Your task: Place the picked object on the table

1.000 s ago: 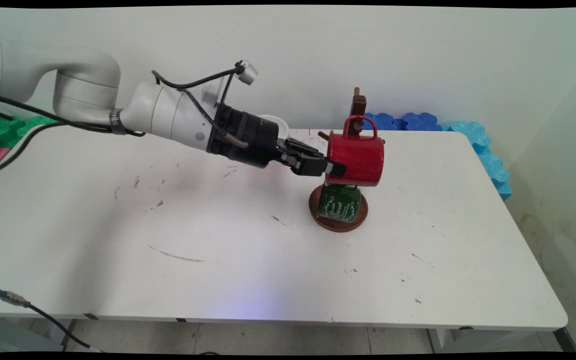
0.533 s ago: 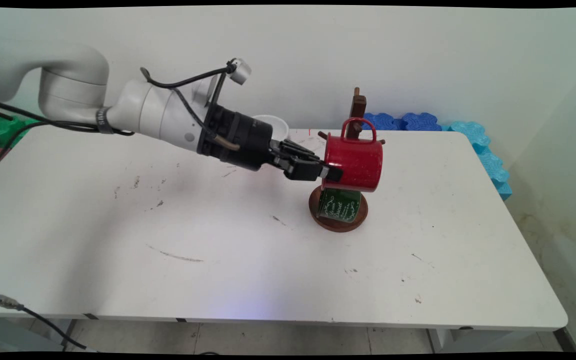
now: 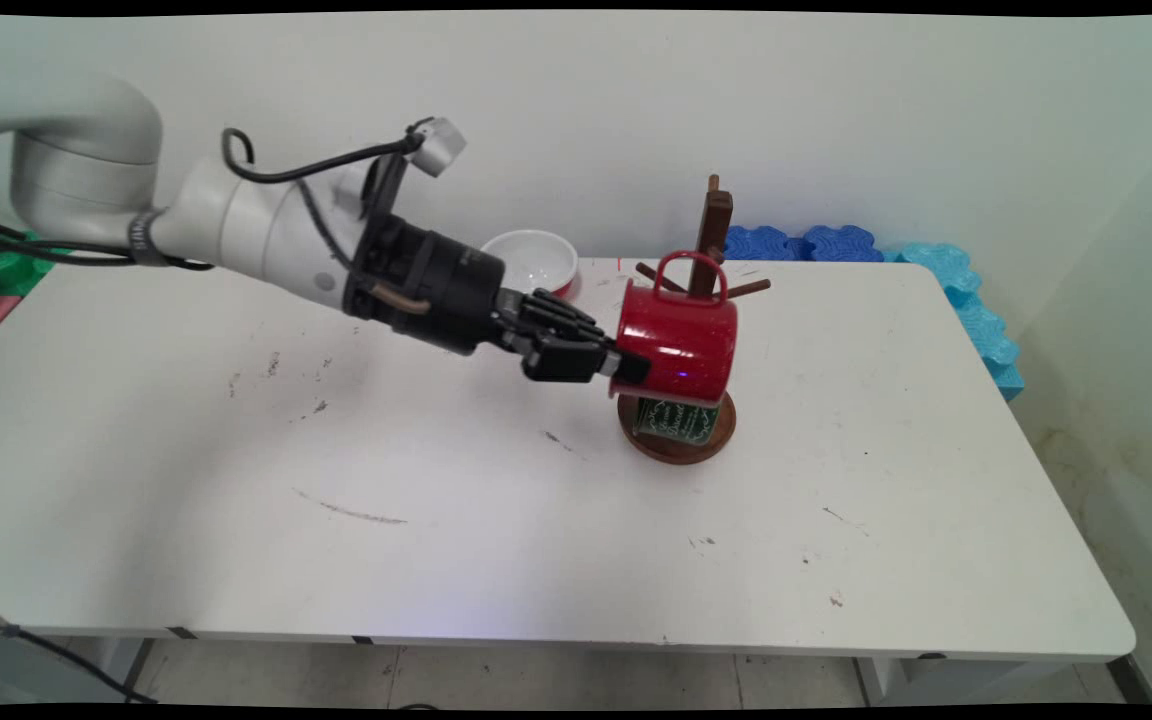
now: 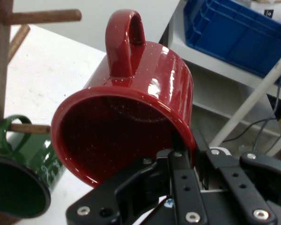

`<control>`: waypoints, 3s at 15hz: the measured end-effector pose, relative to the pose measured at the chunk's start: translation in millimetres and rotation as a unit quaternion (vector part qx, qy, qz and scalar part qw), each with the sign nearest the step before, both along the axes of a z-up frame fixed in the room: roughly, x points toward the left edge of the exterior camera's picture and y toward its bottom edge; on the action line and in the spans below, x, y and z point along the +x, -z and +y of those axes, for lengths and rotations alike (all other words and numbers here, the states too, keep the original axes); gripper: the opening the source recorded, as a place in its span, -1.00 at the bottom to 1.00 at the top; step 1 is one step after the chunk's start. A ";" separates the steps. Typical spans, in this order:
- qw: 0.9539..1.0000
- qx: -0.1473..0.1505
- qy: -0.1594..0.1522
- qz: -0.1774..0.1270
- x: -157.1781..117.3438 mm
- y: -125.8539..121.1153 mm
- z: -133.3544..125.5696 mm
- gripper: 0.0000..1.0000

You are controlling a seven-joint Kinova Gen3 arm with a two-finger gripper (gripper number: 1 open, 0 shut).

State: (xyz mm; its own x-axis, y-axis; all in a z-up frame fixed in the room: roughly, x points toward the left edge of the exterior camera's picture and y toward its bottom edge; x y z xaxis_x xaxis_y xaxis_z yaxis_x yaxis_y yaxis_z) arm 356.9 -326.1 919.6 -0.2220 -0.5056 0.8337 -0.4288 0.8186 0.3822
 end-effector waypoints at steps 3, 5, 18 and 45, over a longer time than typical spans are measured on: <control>1.000 -0.003 0.008 -0.010 12.7 -4.3 9.9 -1.00; 1.000 -0.005 0.012 -0.017 20.5 -6.2 14.7 -1.00; 0.992 -0.042 0.030 -0.114 97.9 -10.1 30.8 -1.00; 0.902 -0.177 0.052 -0.389 102.7 9.8 -24.1 -1.00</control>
